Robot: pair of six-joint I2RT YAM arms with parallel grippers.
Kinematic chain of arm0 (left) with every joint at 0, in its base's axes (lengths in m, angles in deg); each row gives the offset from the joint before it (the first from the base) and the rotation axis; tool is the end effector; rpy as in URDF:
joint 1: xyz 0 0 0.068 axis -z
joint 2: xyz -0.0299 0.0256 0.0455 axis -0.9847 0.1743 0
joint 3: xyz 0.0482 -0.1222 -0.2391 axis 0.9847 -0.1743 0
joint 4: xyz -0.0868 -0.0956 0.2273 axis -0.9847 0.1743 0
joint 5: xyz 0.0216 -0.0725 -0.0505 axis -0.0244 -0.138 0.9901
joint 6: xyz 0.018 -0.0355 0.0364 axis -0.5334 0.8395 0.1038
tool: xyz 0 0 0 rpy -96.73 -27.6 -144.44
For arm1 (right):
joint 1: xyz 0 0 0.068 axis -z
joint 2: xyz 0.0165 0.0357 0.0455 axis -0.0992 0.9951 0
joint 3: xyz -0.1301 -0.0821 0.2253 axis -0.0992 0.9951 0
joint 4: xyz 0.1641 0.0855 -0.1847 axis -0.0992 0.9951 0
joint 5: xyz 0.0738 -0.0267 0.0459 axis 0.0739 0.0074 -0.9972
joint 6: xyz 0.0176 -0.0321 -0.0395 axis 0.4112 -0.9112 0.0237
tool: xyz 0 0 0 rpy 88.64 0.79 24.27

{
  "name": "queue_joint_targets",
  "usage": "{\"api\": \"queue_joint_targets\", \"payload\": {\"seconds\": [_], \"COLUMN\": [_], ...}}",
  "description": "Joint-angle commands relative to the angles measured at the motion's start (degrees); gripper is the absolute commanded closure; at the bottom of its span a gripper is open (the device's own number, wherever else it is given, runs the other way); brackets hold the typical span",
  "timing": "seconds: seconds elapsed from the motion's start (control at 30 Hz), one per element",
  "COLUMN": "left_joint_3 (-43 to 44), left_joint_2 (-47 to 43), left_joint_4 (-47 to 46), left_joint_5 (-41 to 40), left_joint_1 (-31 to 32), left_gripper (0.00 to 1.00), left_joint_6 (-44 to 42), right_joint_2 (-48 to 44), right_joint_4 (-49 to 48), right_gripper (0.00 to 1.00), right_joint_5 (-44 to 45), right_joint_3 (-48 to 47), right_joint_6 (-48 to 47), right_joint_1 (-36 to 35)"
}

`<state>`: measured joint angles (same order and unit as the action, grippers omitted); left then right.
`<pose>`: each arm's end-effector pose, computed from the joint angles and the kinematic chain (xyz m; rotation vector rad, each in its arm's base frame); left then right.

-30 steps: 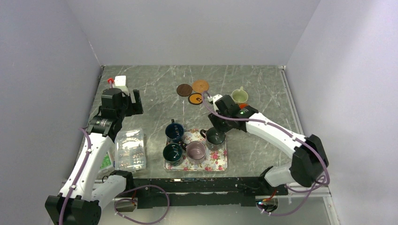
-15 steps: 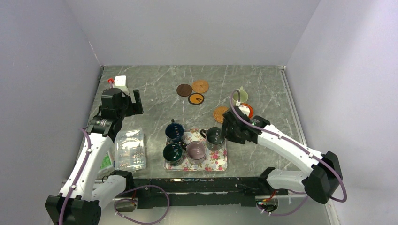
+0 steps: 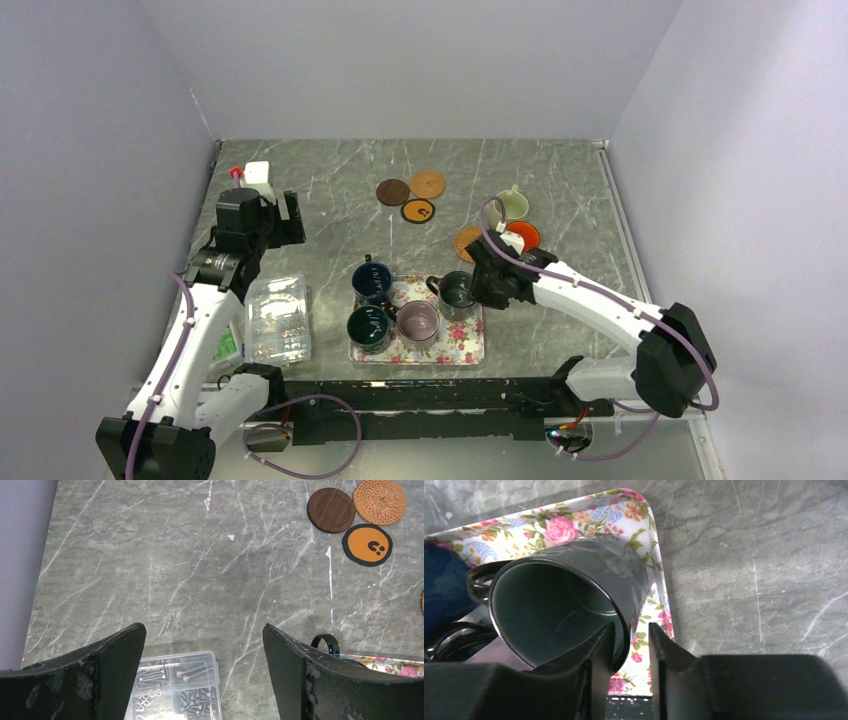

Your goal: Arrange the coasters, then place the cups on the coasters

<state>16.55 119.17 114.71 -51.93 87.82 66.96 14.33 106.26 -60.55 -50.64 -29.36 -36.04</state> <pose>0.2056 -0.0222 0.3314 -0.1449 2.0687 -0.0155 0.1799 0.1515 0.2195 0.3869 2.6826 0.2701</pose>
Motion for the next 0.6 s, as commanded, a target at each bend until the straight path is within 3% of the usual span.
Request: {"api": "queue_joint_targets", "payload": {"seconds": [0.0, 0.07, 0.2, 0.4, 0.57], "left_joint_3": [0.6, 0.6, 0.7, 0.6, 0.6], "left_joint_2": [0.0, 0.1, 0.0, 0.0, 0.0], "left_joint_4": [-0.5, -0.5, -0.5, -0.5, -0.5], "left_joint_5": [0.6, 0.6, 0.3, 0.3, 0.2], "left_joint_1": [0.2, 0.2, 0.2, 0.2, 0.2], "left_gripper": [0.06, 0.06, 0.06, 0.06, 0.06], "left_joint_6": [0.2, 0.2, 0.1, 0.1, 0.1], "right_joint_2": [1.2, 1.5, 3.2, 5.4, 3.4], "right_joint_4": [-1.2, -1.5, 1.5, 4.6, -3.3], "right_gripper": [0.70, 0.76, 1.00, 1.00, 1.00], "right_joint_5": [1.2, 1.5, 6.1, 12.3, 2.6], "right_joint_3": [-1.9, -2.4, -6.2, -12.7, -11.6], "right_joint_6": [-2.1, -4.0, -10.1, -22.5, -38.9], "right_joint_1": [-0.3, -0.3, -0.2, 1.0, 4.2]}}
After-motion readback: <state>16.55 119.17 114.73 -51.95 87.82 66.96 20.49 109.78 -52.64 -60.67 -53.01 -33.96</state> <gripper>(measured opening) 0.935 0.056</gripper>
